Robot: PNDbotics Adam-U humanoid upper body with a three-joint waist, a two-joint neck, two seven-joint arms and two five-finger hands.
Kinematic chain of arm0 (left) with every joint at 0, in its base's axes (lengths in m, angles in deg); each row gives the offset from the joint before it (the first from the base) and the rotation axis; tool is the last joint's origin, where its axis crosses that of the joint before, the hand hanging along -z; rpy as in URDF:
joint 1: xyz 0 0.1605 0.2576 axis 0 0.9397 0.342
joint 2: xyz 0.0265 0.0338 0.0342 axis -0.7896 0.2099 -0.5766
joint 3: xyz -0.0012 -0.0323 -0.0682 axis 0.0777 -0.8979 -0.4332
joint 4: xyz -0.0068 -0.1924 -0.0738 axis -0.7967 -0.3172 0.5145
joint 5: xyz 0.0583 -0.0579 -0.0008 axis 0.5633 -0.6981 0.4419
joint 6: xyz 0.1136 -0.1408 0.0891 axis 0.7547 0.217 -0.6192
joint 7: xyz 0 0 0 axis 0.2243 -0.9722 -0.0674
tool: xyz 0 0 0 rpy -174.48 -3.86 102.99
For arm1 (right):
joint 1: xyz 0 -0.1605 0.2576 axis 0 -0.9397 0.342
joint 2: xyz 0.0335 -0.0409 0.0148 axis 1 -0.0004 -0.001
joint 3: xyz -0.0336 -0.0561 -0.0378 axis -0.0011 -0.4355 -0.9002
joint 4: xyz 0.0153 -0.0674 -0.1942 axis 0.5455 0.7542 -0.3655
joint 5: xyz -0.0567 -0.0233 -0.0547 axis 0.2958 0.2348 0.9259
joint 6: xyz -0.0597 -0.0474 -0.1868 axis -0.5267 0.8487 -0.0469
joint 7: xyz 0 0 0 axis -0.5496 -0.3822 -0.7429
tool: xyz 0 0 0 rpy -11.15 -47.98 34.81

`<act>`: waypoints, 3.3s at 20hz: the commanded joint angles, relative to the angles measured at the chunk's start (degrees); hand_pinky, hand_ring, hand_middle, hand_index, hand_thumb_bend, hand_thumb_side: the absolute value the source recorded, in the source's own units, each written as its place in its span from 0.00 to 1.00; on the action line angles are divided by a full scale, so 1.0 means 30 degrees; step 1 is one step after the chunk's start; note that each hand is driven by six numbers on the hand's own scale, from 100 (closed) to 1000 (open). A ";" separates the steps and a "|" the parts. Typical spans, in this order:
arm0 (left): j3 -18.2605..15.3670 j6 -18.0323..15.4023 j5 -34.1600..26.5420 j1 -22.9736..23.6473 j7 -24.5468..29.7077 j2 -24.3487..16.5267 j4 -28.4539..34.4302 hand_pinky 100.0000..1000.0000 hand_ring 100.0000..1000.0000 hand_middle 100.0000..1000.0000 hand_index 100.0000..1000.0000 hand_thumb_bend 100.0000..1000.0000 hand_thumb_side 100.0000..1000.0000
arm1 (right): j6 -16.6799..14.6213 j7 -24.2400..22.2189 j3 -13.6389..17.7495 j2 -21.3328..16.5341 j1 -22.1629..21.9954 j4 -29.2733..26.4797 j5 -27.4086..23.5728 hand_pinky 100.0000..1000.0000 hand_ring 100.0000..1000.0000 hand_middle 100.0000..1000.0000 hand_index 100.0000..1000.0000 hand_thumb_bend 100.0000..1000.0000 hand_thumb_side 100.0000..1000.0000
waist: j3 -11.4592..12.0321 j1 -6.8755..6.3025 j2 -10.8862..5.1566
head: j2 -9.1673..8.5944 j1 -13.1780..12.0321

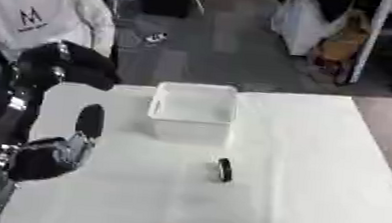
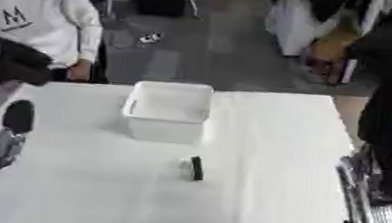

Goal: Pick up objects on the table and place them in the box.

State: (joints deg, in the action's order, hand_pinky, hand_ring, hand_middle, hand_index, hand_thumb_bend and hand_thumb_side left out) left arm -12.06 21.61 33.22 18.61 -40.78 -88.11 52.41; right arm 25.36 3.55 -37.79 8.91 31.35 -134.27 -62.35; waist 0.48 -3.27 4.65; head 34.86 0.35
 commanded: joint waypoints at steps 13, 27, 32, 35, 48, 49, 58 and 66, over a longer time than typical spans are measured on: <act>-0.0282 0.0569 0.0403 0.0060 -0.0780 -0.0507 0.0271 0.53 0.45 0.62 0.63 0.12 0.51 | 0.6089 0.0682 0.0162 -0.0640 0.0830 0.1819 0.3729 0.28 0.43 0.48 0.62 0.00 0.84 | 0.0118 0.0225 -0.0427 | 0.1020 0.0040; -0.0219 0.0767 0.0539 0.0080 -0.0753 -0.0672 0.0271 0.53 0.45 0.62 0.63 0.13 0.51 | 0.9440 -0.2660 -0.0804 0.1075 0.2105 0.6455 1.0356 0.31 0.47 0.54 0.72 0.00 0.97 | 0.0106 0.0257 -0.0695 | 0.1271 0.0217; -0.0213 0.0763 0.0533 0.0146 -0.0712 -0.0690 0.0271 0.53 0.45 0.62 0.63 0.13 0.51 | 0.9473 -0.3696 -0.1035 0.2275 0.2070 0.8016 1.2152 0.31 0.46 0.54 0.73 0.00 0.98 | 0.0057 0.0216 -0.0725 | 0.1418 0.0197; -0.0197 0.0750 0.0521 0.0194 -0.0667 -0.0701 0.0271 0.53 0.45 0.62 0.63 0.13 0.51 | 0.9251 -0.3935 -0.1216 0.2981 0.2029 0.8898 1.2960 0.31 0.46 0.54 0.73 0.00 0.98 | 0.0023 0.0180 -0.0739 | 0.1479 0.0233; -0.0222 0.0656 0.0456 0.0366 -0.0595 -0.0700 0.0271 0.52 0.45 0.62 0.63 0.12 0.51 | 0.8314 -0.2462 -0.1275 0.6232 0.1236 1.2356 1.6878 0.37 0.51 0.60 0.74 0.00 0.88 | -0.0096 0.0062 -0.0811 | 0.1689 0.0441; -0.0224 0.0654 0.0458 0.0369 -0.0595 -0.0710 0.0271 0.52 0.45 0.62 0.63 0.12 0.51 | 0.8273 -0.2415 -0.1262 0.6377 0.1242 1.2611 1.7180 0.37 0.51 0.60 0.74 0.00 0.88 | -0.0091 0.0056 -0.0812 | 0.1687 0.0451; -0.0238 0.0634 0.0452 0.0380 -0.0592 -0.0682 0.0271 0.52 0.45 0.62 0.63 0.12 0.51 | 0.7937 -0.1720 -0.1019 0.7499 0.1416 1.4682 1.9861 0.39 0.53 0.63 0.77 0.04 0.86 | -0.0064 0.0049 -0.0804 | 0.1630 0.0570; -0.0259 0.0649 0.0444 0.0512 -0.0555 -0.0695 0.0271 0.52 0.44 0.62 0.63 0.12 0.51 | 0.8473 -0.0803 -0.0452 0.8209 0.1311 1.5551 2.2466 0.44 0.58 0.69 0.82 0.10 0.78 | -0.0038 0.0104 -0.0807 | 0.1609 0.0662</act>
State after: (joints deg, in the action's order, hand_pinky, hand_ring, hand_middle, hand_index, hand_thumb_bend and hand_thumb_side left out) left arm -12.11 23.60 34.60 20.49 -42.47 -88.65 52.41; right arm 50.48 0.52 -39.48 32.64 34.46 -87.26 3.84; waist 0.26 -2.96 3.04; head 39.85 1.57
